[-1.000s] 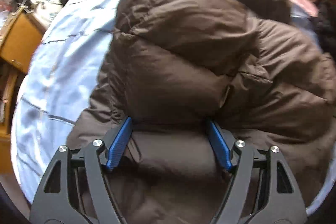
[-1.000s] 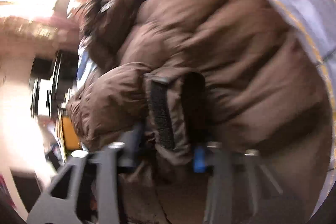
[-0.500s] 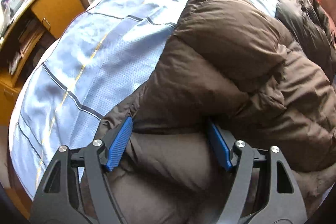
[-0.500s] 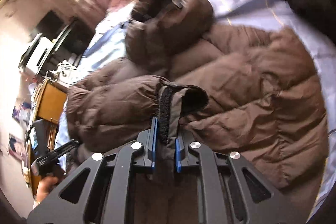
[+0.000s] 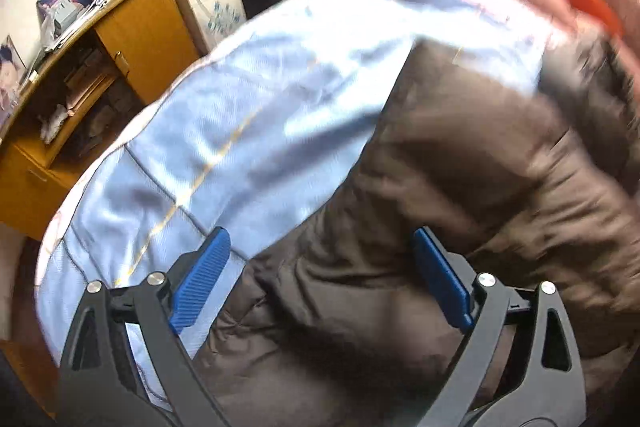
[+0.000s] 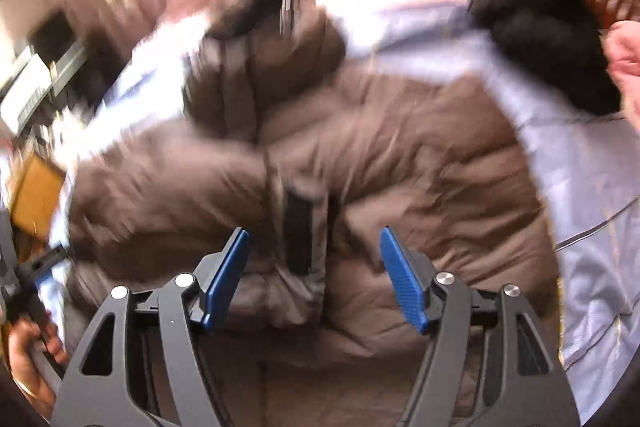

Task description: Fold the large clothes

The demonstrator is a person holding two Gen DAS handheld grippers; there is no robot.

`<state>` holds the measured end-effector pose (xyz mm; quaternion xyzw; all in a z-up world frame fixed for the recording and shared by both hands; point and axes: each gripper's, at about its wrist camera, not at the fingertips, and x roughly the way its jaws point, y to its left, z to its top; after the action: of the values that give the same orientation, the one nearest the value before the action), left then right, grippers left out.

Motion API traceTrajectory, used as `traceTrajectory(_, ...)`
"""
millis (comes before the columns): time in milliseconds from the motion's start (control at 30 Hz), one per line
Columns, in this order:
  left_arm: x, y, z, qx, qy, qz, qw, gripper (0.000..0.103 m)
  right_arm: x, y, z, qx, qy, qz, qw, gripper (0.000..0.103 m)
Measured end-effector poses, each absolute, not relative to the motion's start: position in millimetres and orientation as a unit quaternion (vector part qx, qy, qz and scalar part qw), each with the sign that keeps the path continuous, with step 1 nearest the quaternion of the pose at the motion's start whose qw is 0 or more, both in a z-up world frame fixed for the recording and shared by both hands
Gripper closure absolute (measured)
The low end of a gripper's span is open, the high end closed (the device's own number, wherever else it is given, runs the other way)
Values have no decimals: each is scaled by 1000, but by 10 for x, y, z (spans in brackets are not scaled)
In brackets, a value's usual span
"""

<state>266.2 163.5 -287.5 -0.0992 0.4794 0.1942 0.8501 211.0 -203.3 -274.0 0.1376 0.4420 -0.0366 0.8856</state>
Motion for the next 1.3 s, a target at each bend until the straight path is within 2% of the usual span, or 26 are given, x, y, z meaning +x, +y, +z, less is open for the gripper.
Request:
traceTrajectory(67,2626,1580,-2761,-129,465,148,864,10,2055,-1953,-2611,138,423,0,896,35)
traceTrajectory(100,2638,1512,-2750,-137,467,119,865,13,2059,-1891,-2604,140,428,32,892,40)
traceTrajectory(133,2647,1447,-2762,-136,475,95,864,20,2084,-1815,-2644,146,440,70,883,46)
traceTrajectory(167,2665,1366,-2790,-128,486,74,862,24,2109,-1759,-2698,150,451,87,876,55)
traceTrajectory(233,2708,1169,-2910,-94,515,32,851,29,2189,-1650,-2897,155,478,108,858,61)
traceTrajectory(300,2767,1081,-3109,-57,553,23,831,30,2246,-1598,-3114,144,508,106,843,66)
traceTrajectory(367,2812,1083,-3343,-37,588,38,807,30,2338,-1633,-3403,128,551,79,821,75)
traceTrajectory(433,2811,1172,-3333,-40,595,25,803,31,2336,-1804,-3517,178,568,85,799,76)
traceTrajectory(467,2788,1196,-3255,-33,591,17,806,31,2286,-1888,-3458,199,568,93,793,73)
traceTrajectory(533,2671,1260,-3035,-2,576,-20,817,18,2172,-2028,-3204,179,571,99,795,39)
traceTrajectory(567,2590,1319,-2944,11,567,-30,823,5,2118,-2100,-3079,157,565,92,805,11)
traceTrajectory(600,2460,1422,-2873,17,556,-41,830,3,1992,-2241,-2877,133,541,80,826,1)
traceTrajectory(667,2240,1580,-2885,8,567,-62,821,3,1736,-2570,-2604,98,502,47,858,1)
traceTrajectory(767,1869,1836,-3071,2,599,-78,797,3,1430,-3125,-2555,75,516,-15,853,1)
traceTrajectory(867,1557,1979,-3283,9,629,-82,773,3,952,-3683,-2831,140,554,-62,819,1)
traceTrajectory(967,1429,2052,-3519,-32,670,-104,735,3,633,-3897,-3312,230,611,-68,754,1)
traceTrajectory(1067,1374,2044,-3645,-37,680,-110,724,7,472,-3751,-3590,203,642,-56,737,1)
traceTrajectory(1100,1375,2056,-3652,-45,680,-109,724,19,447,-3686,-3712,199,654,-41,729,3)
traceTrajectory(1133,1380,2063,-3645,-55,682,-108,721,36,431,-3646,-3791,212,656,-28,724,13)
traceTrajectory(1167,1403,2092,-3614,-79,686,-108,716,46,387,-3626,-3878,253,651,-13,716,68)
traceTrajectory(1200,1419,2120,-3560,-106,687,-109,711,68,354,-3614,-3920,301,643,1,704,81)
traceTrajectory(1233,1414,2137,-3497,-123,686,-111,709,80,333,-3610,-3885,319,634,0,705,88)
traceTrajectory(1267,1406,2133,-3409,-128,683,-112,710,83,314,-3567,-3758,316,623,-3,716,94)
traceTrajectory(1300,1375,2112,-3308,-118,678,-110,717,85,291,-3529,-3642,307,615,-5,726,95)
